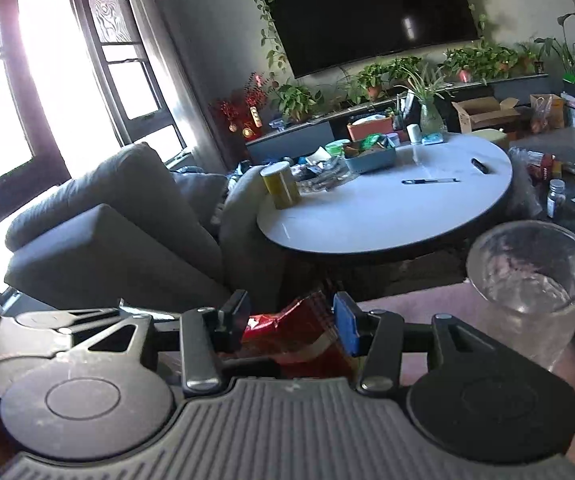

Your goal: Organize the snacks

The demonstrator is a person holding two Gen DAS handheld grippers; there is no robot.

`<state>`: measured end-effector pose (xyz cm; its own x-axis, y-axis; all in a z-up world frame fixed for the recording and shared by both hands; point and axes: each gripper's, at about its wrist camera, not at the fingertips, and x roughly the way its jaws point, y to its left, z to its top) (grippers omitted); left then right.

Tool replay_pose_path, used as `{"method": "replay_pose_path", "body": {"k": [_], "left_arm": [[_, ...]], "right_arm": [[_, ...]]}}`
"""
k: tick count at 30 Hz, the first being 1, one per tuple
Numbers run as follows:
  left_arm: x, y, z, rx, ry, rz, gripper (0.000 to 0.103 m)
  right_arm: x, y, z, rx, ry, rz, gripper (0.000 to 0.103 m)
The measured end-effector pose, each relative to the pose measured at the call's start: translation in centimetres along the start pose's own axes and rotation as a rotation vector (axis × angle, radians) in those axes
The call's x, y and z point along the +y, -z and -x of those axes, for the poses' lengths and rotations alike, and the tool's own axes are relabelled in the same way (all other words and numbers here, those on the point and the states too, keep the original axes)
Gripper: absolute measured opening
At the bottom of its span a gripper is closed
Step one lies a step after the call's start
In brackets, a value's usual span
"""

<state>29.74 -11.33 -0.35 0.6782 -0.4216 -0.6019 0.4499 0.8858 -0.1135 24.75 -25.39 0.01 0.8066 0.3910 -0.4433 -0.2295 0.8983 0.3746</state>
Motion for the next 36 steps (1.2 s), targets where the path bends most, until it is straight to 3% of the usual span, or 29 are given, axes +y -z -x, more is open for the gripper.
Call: {"method": "replay_pose_path", "body": {"k": [10,22,36], "left_arm": [[0.3,0.8,4.3,-0.065,-0.021,0.043,0.086],[-1.1,4.7,12.1,-0.148,-0.047,0.019,0.093],[0.8,10.5,17.5,-0.139,-0.111,0.137,0.096]], "right_arm": [[-0.6,0.2,2.2,0.007,0.019,-0.064,0.044],[1.8,2.7,6.7,0.053,-0.059,-0.052,0.048],[5.4,5.7,10.1,0.102,-0.087,-0.010,0.052]]}}
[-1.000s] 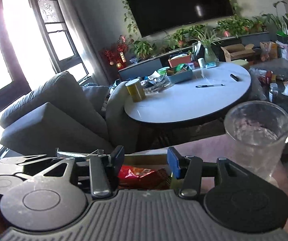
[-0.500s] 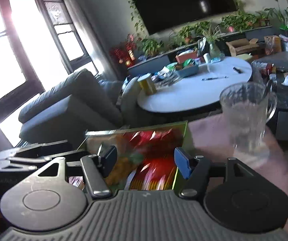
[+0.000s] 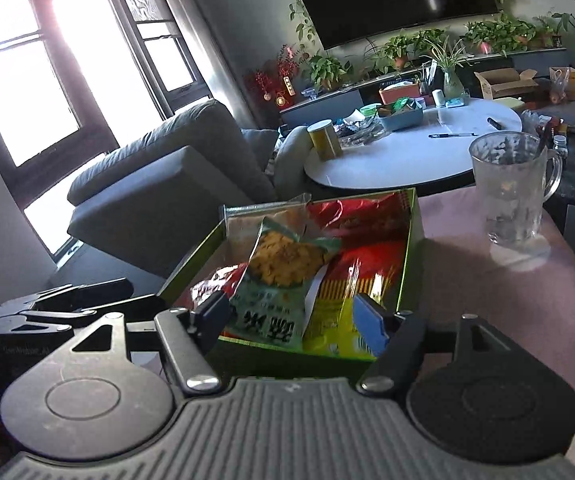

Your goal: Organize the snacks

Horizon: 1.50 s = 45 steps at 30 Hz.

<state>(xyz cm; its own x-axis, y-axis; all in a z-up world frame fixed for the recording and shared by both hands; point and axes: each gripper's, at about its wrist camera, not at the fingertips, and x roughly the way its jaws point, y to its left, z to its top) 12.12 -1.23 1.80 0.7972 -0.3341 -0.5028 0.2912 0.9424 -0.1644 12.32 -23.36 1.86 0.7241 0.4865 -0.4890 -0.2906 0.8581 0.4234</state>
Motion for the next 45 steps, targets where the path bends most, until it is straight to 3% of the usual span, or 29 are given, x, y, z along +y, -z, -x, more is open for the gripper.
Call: {"method": "replay_pose_path", "body": {"k": [10,20,45], "left_arm": [[1.6,3.9,1.7,0.060,-0.023,0.043,0.096],[-0.4,7.2,-0.5,0.182,0.029,-0.037,0.096],[-1.3,8.9,-3.4,0.247,0.005,-0.053,0.093]], "right_arm": [[1.3,2.3,0.9,0.035,0.009,0.030,0.058],[1.4,3.9,0.2,0.090,0.018,0.016,0.059],[1.3,5.5,-0.6,0.148,0.015,-0.008,0.062]]}}
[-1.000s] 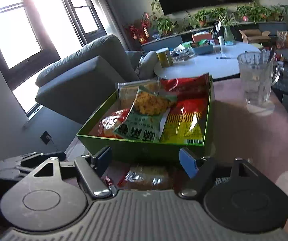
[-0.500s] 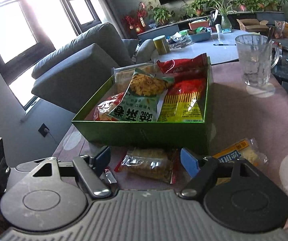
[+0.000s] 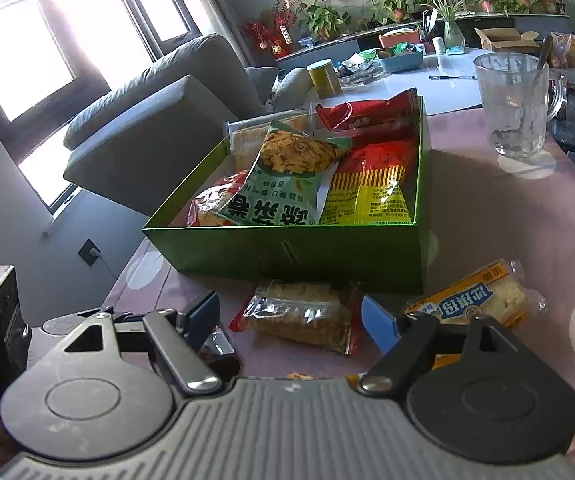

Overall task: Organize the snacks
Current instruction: 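Move the right tool toward the clear-wrapped pastry bar beside the box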

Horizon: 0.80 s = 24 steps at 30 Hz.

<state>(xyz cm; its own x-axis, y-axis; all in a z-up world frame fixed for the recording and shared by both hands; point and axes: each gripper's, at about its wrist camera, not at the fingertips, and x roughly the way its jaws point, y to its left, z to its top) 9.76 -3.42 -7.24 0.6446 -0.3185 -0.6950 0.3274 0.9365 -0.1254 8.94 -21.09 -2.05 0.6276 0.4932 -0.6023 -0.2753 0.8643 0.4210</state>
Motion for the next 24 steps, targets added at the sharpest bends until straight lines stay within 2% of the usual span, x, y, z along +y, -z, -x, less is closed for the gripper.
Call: {"method": "replay_pose_path", "body": {"k": [2,5,7,8,11,14,24], "left_arm": [[0.1,0.1,-0.3,0.031,0.003,-0.004,0.085],[-0.1,0.3,-0.2,0.026,-0.016,-0.037,0.076],[0.0,0.3,0.0,0.021,-0.017,-0.035,0.058],[0.2,0.3,0.1,0.019,-0.015,-0.026,0.054],[0.6,0.2,0.3,0.025,0.003,-0.004,0.054],[0.6,0.4,0.6,0.026,-0.014,-0.021,0.054],[1.0,-0.1,2.5,-0.021,-0.007,0.002,0.054]], "right_arm": [[-0.1,0.0,-0.1,0.003,-0.001,-0.001,0.062],[-0.1,0.1,-0.2,0.009,-0.002,-0.005,0.063],[-0.1,0.1,-0.2,0.013,-0.002,-0.007,0.063],[-0.1,0.1,-0.2,0.014,-0.002,-0.007,0.063],[0.0,0.2,-0.3,0.017,-0.003,-0.003,0.063],[0.0,0.2,-0.3,0.020,-0.004,-0.001,0.063],[0.1,0.3,-0.9,0.041,0.003,0.011,0.064]]}}
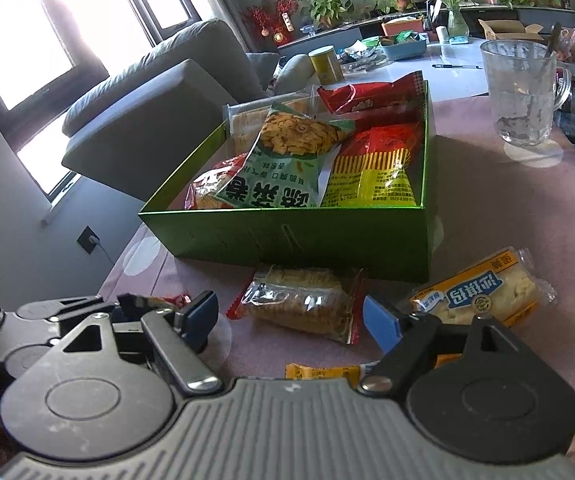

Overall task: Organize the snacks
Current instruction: 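Move the right tool toward the clear-wrapped pastry bar beside the box, then close the right tool on the pastry bar and lift it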

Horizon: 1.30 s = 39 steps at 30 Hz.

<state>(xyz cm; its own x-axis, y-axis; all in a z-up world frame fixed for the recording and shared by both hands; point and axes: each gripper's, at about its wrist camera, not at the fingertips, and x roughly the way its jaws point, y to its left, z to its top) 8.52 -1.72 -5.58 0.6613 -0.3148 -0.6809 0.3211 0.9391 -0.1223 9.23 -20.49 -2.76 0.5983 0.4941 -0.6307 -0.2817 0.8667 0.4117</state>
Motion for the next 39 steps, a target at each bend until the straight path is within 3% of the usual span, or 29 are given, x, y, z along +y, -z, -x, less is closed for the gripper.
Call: {"method": "replay_pose_path", "body": {"k": [15,23,26,29,35,39], "left_arm": [[0.9,-0.4,0.7,-0.011,0.007,0.050,0.054],[1.6,-0.4,1.0,-0.016,-0.015,0.061,0.054],[2.3,-0.4,1.3,-0.023,-0.031,0.081,0.054],[3.0,-0.4,1.6,-0.031,-0.047,0.102,0.054],[2.9,-0.4,2.0,-0.039,-0.038,0.103,0.054],[2.8,-0.3,2.0,-0.037,-0.035,0.099,0.054]], "right_arm": [[-0.8,-1.5,-3.9,0.070,0.060,-0.054,0.064],[-0.1,-0.3,-3.3,0.139,-0.017,-0.018,0.064],[0.8,0.7,-2.8,0.192,-0.078,0.032,0.064],[1.6,1.2,-1.8,0.190,-0.116,0.102,0.064],[2.7,0.1,-2.2,0.118,-0.027,0.253,0.068],[2.8,-0.4,-4.1,0.153,-0.023,0.299,0.069]]}}
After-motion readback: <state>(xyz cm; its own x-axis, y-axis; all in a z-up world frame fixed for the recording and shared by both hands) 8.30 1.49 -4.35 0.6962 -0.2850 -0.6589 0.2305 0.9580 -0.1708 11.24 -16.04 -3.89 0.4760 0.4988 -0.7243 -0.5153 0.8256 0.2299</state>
